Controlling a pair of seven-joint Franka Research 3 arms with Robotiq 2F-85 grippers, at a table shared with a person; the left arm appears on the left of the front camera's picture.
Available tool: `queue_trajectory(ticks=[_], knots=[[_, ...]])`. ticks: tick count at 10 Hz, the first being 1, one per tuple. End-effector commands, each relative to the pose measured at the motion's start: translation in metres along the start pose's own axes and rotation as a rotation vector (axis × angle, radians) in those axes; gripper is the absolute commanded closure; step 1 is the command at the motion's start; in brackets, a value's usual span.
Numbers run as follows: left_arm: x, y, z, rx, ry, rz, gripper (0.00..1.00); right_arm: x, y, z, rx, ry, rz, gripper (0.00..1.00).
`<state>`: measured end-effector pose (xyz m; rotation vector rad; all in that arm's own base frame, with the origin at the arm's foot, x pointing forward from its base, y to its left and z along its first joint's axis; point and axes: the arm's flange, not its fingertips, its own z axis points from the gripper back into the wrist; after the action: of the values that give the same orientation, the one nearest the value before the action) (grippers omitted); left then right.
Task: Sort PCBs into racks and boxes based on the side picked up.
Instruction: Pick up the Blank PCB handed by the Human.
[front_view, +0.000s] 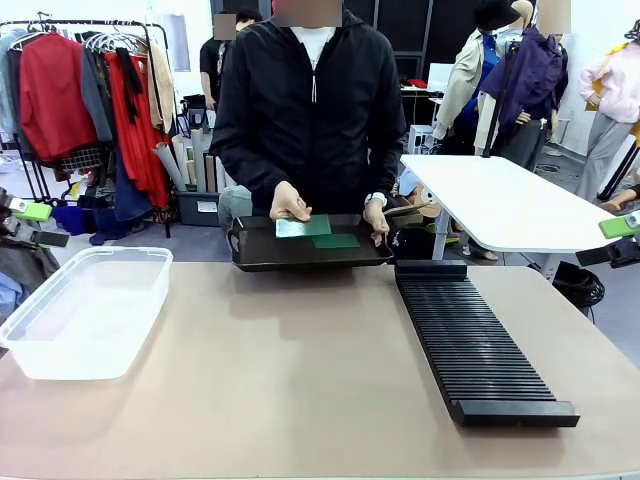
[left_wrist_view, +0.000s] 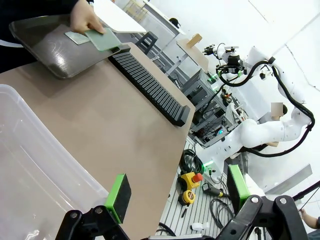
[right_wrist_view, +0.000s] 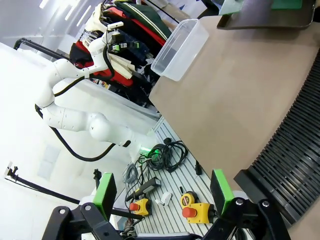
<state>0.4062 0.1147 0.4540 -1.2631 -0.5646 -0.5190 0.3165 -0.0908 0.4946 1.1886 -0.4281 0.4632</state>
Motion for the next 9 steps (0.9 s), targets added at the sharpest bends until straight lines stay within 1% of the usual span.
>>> queue_trajectory(ticks=[1, 9], knots=[[-0.0001, -0.0007, 0.0011, -0.001, -0.003, -0.001, 0.00, -0.0007, 0.0009, 0.0015, 0.003, 0.008, 0.002, 0.00], [-0.0001, -0.0007, 0.0011, -0.001, -0.003, -0.001, 0.00, -0.0007, 0.0009, 0.0015, 0.003, 0.008, 0.002, 0.00]])
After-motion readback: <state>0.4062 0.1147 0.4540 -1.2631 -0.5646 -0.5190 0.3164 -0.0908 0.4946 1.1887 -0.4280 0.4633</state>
